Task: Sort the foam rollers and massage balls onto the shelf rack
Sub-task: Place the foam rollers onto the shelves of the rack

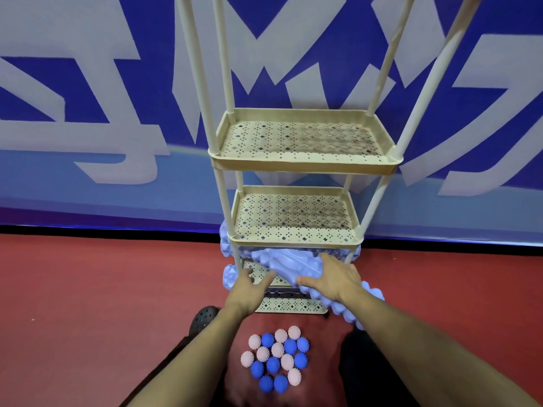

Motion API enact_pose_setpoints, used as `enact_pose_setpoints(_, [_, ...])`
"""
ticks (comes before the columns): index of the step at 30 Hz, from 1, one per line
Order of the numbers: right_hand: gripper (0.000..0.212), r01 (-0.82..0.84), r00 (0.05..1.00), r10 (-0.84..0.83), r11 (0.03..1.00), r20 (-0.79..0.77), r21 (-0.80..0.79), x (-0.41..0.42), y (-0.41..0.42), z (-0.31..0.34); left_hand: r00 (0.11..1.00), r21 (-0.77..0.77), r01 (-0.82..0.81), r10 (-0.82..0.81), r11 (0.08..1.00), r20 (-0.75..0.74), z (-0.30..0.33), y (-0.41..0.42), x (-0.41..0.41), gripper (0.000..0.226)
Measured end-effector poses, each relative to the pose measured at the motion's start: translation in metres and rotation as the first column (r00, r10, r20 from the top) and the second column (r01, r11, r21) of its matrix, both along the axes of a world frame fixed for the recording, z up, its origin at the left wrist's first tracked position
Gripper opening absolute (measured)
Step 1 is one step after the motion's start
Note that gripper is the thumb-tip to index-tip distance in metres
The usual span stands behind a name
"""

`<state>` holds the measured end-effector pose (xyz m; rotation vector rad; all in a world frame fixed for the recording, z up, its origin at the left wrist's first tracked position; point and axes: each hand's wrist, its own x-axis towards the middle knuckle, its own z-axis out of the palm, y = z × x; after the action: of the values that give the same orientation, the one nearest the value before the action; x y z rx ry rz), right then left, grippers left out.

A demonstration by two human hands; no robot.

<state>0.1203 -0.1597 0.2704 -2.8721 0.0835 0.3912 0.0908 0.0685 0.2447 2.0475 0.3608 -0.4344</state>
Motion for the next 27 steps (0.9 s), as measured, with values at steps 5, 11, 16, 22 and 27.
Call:
enact_pose_setpoints(5, [0.085,-0.021,0.998,0.021,1.000,-0.051,0.014,0.022,0.017,-0.011,0.978,-0.241,-0.183,0.153,0.953,-0.140,-0.020,-0.027,0.020,0.088])
enact_pose_setpoints(11, [0.084,-0.036,0.997,0.039,0.998,-0.070,0.046,0.038,0.026,-0.022,0.951,-0.581,-0.261,0.103,0.771,-0.290,-0.043,-0.048,0.038,0.076])
enact_pose_setpoints(16, [0.082,-0.012,1.000,0.012,0.998,-0.004,0.064,0.031,0.010,-0.035,0.931,-0.690,-0.358,0.183,0.629,-0.317,-0.056,-0.062,0.040,0.060])
enact_pose_setpoints(22, [0.085,0.243,0.918,-0.319,0.922,0.236,0.303,-0.016,-0.046,-0.052,0.897,-0.727,-0.437,0.315,0.530,-0.310,-0.059,-0.068,0.042,0.051])
enact_pose_setpoints(27, [0.081,0.505,0.774,-0.560,0.264,-0.296,0.821,-0.033,-0.058,-0.059,0.917,-0.776,-0.392,0.277,0.494,-0.287,-0.057,-0.066,0.043,0.044])
